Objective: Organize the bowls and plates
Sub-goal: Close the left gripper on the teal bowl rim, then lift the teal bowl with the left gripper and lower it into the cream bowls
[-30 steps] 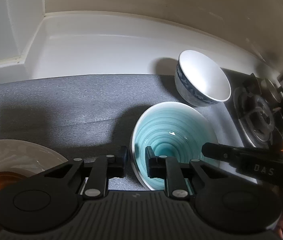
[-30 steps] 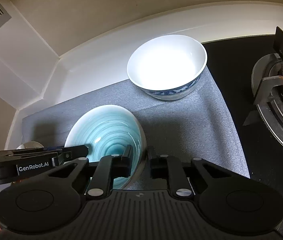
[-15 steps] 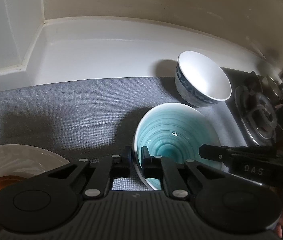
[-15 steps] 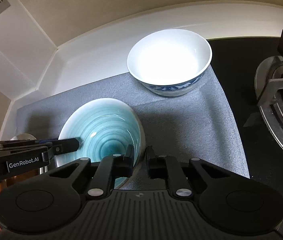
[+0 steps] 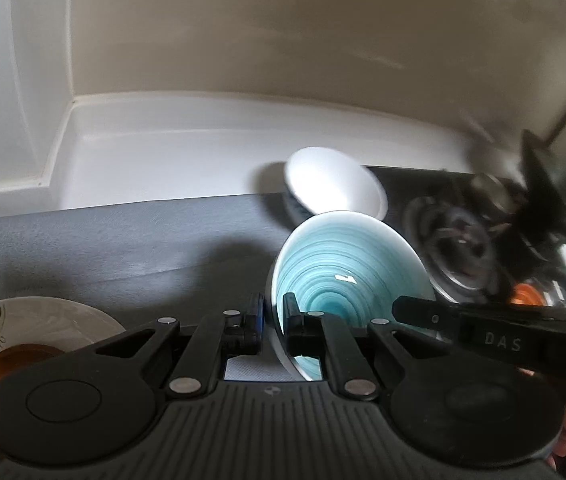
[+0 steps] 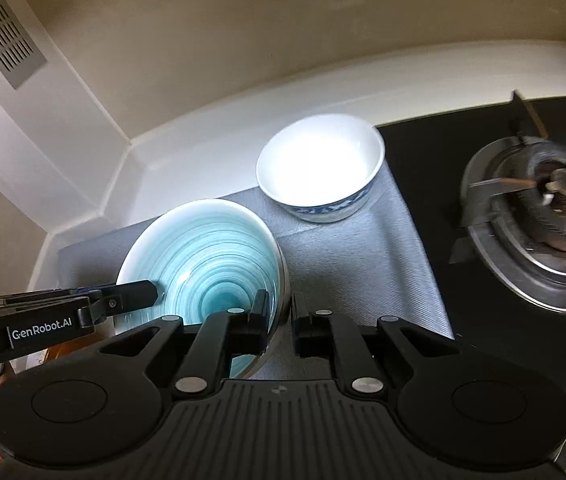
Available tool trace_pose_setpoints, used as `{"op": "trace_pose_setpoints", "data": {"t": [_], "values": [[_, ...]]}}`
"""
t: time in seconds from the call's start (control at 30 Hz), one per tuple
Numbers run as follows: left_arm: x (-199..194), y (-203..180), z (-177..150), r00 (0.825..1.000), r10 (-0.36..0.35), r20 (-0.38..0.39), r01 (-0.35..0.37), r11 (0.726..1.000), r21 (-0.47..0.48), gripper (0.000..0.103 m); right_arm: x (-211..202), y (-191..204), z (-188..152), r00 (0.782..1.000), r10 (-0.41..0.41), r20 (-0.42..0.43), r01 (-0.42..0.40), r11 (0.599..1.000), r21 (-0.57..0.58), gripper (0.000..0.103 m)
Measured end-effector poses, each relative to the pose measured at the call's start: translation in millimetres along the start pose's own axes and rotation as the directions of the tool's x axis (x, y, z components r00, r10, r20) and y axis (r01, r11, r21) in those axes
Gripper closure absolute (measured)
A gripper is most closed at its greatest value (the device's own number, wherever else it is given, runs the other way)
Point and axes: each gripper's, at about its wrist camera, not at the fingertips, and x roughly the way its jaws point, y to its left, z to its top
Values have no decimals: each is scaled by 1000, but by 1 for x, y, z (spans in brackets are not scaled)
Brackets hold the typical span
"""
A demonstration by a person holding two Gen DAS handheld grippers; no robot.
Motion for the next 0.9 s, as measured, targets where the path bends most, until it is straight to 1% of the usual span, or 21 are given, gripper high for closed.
{"op": "trace_pose_setpoints", "data": {"t": [0.17,0.37,0.47,0.6,0.77,0.9], "values": [[-16,-21,-20,999,-50,-5,50,998,29,93,-37,-6,-17,999,-35,4,35,999,9,91],[-19,-38,-55,994,-85,-70,89,994,66,93,-62,-14,-52,996,-79,-41,81,995,51,91],[-14,-40,-69,992,-79,-100,86,993,75,93,-63,-16,-68,993,-95,-66,98,993,59,91],[-8,-39,-82,989,-74,-131,83,994,66,93,-58,-17,-82,989,-115,-96,121,991,54,91],[-3,-37,-87,987,-69,-143,77,996,49,94,-56,-17,-90,985,-125,-116,131,990,46,91],[-2,-39,-87,988,-65,-140,72,996,50,94,-54,-17,-91,984,-132,-116,136,990,30,91]]}}
